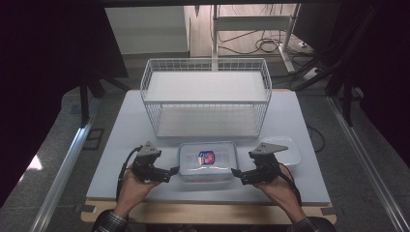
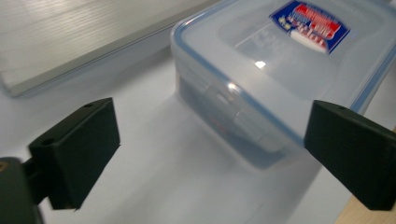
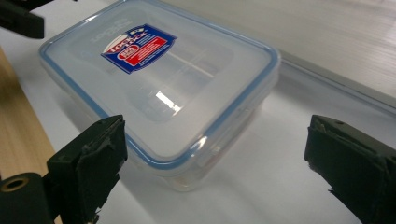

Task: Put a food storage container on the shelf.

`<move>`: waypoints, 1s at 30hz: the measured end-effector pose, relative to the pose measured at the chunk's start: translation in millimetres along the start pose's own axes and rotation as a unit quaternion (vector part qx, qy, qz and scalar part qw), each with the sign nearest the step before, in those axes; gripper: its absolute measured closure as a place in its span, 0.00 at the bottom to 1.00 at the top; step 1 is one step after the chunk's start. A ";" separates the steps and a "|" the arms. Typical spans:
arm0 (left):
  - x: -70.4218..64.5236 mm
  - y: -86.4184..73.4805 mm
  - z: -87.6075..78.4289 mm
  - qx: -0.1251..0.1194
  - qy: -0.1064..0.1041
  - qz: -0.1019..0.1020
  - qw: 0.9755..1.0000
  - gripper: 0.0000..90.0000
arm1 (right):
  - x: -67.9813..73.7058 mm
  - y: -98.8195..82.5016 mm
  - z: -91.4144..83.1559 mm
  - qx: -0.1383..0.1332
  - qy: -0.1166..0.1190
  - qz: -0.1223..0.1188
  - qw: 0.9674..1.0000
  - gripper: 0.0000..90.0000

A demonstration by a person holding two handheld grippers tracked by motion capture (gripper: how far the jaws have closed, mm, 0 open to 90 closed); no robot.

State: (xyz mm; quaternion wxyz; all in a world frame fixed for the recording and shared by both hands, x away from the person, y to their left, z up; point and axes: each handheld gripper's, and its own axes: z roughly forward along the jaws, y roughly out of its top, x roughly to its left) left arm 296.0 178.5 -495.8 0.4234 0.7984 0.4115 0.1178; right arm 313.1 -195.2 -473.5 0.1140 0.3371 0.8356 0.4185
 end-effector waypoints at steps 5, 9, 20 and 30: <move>1.4 6.0 7.4 -0.001 -0.014 -0.005 1.000 0.10 | -1.2 6.2 4.9 0.025 0.002 0.014 1.000 0.16; 2.5 9.3 14.6 0.004 -0.029 -0.006 1.000 0.10 | -8.3 10.4 11.4 0.039 0.019 0.038 0.998 0.20; 4.2 8.4 29.6 0.021 -0.104 -0.036 0.994 0.12 | -17.3 23.9 34.5 0.057 0.044 0.081 0.994 0.25; 8.0 8.0 32.7 0.045 -0.133 -0.080 0.987 0.15 | -26.3 16.8 40.5 0.083 0.100 0.161 0.978 0.23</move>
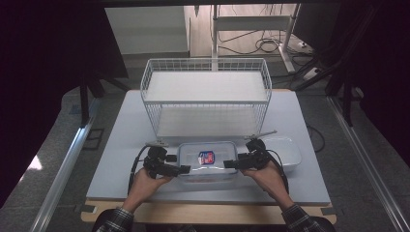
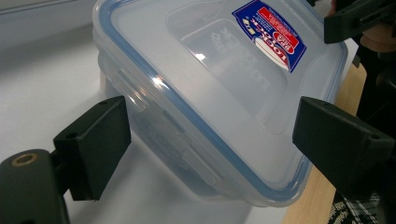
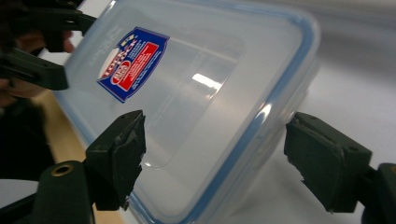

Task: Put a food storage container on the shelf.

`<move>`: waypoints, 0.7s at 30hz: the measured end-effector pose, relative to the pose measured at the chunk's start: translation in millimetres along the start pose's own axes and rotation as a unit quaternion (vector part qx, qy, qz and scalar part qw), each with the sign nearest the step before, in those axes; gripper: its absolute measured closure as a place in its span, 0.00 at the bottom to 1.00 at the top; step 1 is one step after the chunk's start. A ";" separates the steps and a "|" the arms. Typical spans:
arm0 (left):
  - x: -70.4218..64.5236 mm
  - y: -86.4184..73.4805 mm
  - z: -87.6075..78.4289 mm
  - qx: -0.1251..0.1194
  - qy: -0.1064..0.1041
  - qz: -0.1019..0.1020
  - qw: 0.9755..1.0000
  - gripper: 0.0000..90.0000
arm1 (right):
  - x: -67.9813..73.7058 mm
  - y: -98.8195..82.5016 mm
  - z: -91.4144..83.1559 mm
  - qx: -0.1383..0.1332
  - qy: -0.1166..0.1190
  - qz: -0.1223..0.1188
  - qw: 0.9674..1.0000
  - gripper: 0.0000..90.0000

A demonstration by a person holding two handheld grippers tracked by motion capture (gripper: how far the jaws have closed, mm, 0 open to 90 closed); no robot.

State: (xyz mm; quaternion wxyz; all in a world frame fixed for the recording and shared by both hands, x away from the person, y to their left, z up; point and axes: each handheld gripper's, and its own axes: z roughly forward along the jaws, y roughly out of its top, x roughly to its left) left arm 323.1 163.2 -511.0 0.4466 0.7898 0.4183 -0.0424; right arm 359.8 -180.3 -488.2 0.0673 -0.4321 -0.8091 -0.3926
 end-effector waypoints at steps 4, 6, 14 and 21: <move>1.6 -1.5 -8.4 -0.002 -0.006 -0.014 1.000 0.26 | 0.9 -1.3 -4.5 -0.001 -0.001 0.003 1.000 0.30; -0.2 -2.7 -11.3 -0.006 -0.003 -0.018 1.000 0.33 | 2.4 -3.7 -7.8 -0.002 0.000 0.013 1.000 0.34; -10.4 -7.7 -19.0 -0.023 0.023 -0.002 0.999 0.44 | 4.1 -7.9 -15.2 -0.011 0.002 0.013 1.000 0.41; -4.6 -8.0 -17.4 -0.027 0.008 -0.011 1.000 0.43 | -3.1 -2.3 -2.7 -0.001 0.020 0.031 0.999 0.28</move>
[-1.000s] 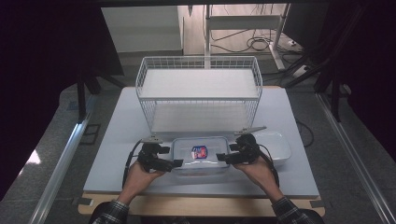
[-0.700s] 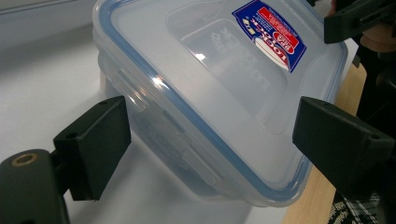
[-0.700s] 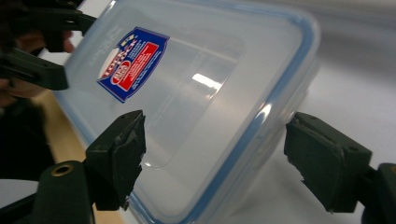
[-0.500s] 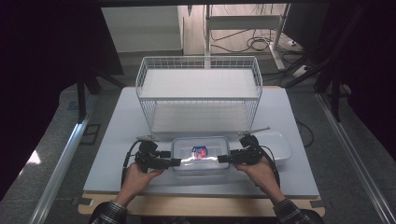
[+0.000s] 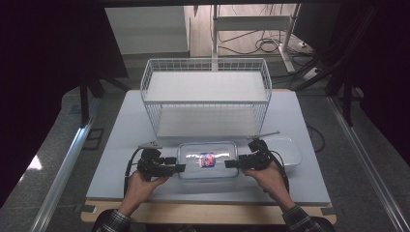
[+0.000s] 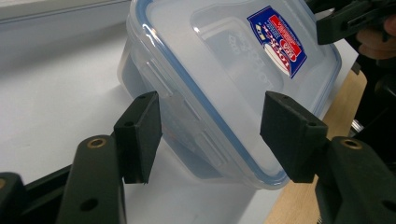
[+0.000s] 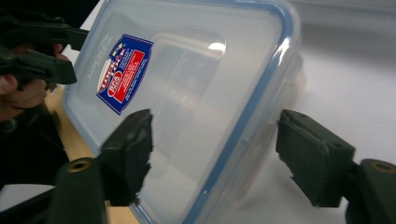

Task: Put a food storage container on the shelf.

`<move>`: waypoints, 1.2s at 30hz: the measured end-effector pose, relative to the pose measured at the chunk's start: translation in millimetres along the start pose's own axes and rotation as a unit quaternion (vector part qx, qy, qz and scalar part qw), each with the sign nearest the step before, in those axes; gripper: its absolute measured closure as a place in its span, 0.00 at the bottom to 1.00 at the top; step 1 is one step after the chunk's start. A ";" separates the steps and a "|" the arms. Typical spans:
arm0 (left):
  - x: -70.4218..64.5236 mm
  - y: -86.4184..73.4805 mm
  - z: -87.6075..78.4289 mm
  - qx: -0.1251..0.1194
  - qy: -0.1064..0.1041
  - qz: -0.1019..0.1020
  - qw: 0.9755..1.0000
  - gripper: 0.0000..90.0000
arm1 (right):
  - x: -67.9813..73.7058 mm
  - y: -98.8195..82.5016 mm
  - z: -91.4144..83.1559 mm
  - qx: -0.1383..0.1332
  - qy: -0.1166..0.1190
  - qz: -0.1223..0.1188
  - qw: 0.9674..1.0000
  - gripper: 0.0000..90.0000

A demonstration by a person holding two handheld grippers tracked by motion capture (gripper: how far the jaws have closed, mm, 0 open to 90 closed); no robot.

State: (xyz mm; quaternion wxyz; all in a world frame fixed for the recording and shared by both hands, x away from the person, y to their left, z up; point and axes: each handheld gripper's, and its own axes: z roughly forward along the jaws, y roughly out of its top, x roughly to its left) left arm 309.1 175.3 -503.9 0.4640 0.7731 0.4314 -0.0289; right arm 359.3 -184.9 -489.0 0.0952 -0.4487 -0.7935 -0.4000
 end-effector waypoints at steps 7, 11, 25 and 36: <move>9.1 3.8 7.4 0.004 -0.012 -0.017 1.000 0.35 | -7.9 -0.8 0.4 0.002 0.019 0.040 0.999 0.32; 17.7 1.4 9.8 0.013 -0.030 -0.056 0.998 0.24 | -8.4 -2.5 -1.9 -0.002 0.022 0.039 0.999 0.34; 6.8 -7.4 -5.6 -0.011 -0.076 -0.057 0.995 0.54 | 5.7 -22.6 -25.2 -0.039 0.030 0.010 0.999 0.56; -0.8 -8.6 -10.1 -0.032 -0.044 -0.056 0.997 0.54 | 16.7 -27.4 -25.7 -0.059 0.008 -0.009 0.998 0.57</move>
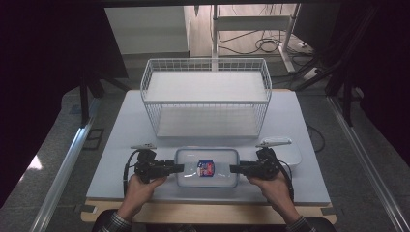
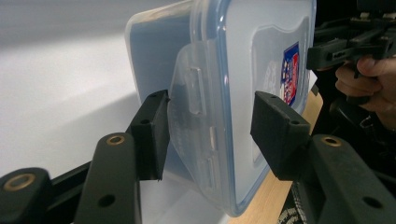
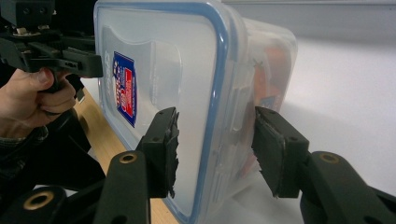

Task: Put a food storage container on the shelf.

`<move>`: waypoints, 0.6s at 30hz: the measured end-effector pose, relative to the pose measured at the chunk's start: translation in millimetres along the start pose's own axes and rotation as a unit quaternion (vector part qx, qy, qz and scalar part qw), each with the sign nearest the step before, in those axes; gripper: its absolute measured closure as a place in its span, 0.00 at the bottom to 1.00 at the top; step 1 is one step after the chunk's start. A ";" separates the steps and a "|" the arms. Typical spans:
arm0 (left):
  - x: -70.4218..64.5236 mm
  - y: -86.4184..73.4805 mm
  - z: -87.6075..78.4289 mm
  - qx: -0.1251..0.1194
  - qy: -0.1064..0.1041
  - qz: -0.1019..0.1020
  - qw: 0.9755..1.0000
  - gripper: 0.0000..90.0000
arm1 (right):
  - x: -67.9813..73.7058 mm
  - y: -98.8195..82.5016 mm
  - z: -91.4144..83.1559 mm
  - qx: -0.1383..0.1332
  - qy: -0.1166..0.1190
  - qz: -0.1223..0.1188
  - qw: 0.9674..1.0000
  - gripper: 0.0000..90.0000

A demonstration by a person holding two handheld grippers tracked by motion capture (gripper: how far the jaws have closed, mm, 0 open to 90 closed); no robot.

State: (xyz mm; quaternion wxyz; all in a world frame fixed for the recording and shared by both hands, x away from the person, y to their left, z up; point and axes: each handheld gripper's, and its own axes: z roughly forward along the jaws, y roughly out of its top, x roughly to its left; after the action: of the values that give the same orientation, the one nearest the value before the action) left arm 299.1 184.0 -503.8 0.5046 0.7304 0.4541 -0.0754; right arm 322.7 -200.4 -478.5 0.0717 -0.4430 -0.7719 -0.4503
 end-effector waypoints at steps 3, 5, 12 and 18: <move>-3.6 3.2 -3.7 -0.008 0.005 0.008 1.000 0.54 | 2.1 1.3 -0.3 -0.004 0.000 -0.003 1.000 0.57; -6.9 7.2 -7.2 -0.011 0.007 0.016 1.000 0.54 | 4.7 4.2 -2.6 -0.010 0.000 -0.010 1.000 0.57; -19.5 20.6 -17.9 -0.025 0.021 0.042 0.999 0.54 | 13.1 16.4 -11.3 -0.031 0.002 -0.033 0.999 0.57; -28.6 38.2 -25.3 -0.032 0.026 0.059 0.997 0.54 | 19.2 30.3 -20.3 -0.048 0.000 -0.048 0.998 0.57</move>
State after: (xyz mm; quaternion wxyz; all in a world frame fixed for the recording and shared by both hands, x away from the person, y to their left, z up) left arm 302.0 184.6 -449.8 0.5193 0.7410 0.4255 -0.0121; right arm 328.1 -197.8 -437.7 0.0284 -0.4083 -0.7698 -0.4898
